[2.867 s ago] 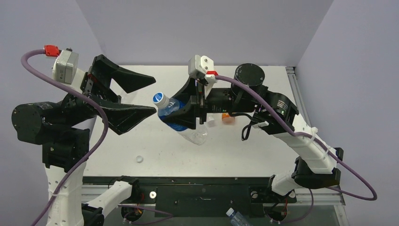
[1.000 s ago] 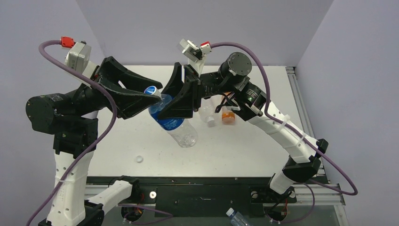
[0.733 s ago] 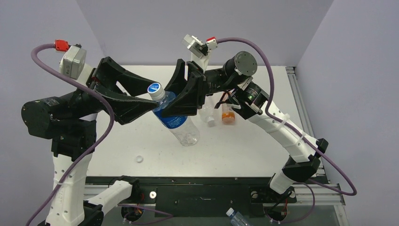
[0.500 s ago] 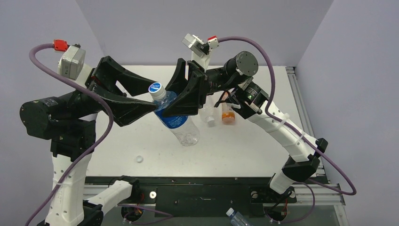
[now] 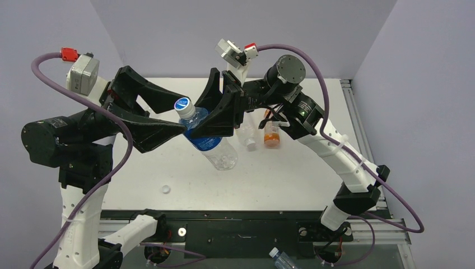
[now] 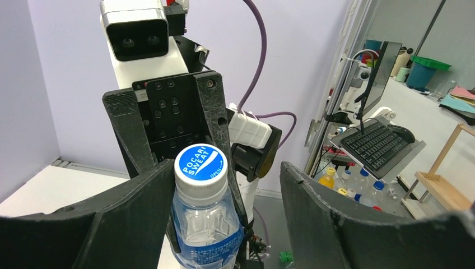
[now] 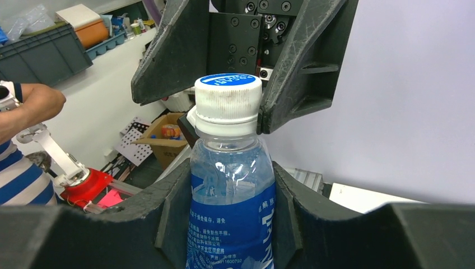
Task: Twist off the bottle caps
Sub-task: Unscrew the bottle cap from the plastic bottle.
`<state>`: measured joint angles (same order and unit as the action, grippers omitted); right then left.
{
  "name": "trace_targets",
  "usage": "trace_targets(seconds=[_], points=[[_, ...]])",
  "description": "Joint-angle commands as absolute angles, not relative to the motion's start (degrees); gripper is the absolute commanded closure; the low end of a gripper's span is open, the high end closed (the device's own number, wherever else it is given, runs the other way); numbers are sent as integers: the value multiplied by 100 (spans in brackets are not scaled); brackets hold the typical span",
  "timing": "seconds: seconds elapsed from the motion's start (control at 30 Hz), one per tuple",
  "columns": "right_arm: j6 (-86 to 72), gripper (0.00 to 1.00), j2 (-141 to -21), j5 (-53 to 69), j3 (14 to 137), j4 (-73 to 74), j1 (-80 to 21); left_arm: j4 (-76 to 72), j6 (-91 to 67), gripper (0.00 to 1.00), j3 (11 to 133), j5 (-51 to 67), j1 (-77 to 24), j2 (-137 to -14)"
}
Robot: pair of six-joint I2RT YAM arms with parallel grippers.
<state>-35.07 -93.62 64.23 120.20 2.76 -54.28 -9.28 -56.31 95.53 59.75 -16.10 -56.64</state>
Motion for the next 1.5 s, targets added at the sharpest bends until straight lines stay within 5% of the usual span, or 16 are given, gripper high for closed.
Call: trace_targets(seconds=[0.0, 0.47, 0.63, 0.73, 0.83, 1.23, 1.47], points=[[-3076, 100, -9534, 5912, 12373, 693, -5434, -980, -5699, 40, 9671, 6109, -1670, -5607], [-2022, 100, -9856, 5331, 13102, 2190, -5535, -1300, -5814, 76, 9499, 5905, -1670, -5649], [-1776, 100, -9826, 5080, 13130, 2482, -5534, -1299, -5823, 100, 9508, 5845, -1670, -5645], [-1537, 100, -9851, 4821, 13160, 2696, -5547, -1257, -5811, 90, 9537, 5783, -1670, -5643], [-1349, 100, -9865, 4273, 13203, 3013, -5559, -1029, -5629, 100, 9591, 5649, -1639, -5652], [-866, 100, -9520, 2851, 13115, 3409, -5635, 159, -4621, 100, 9700, 5076, -1499, -5610], [-201, 100, -9446, 295, 13236, 3685, -6496, 1390, -3432, 100, 9851, 3918, -1511, -5490]])
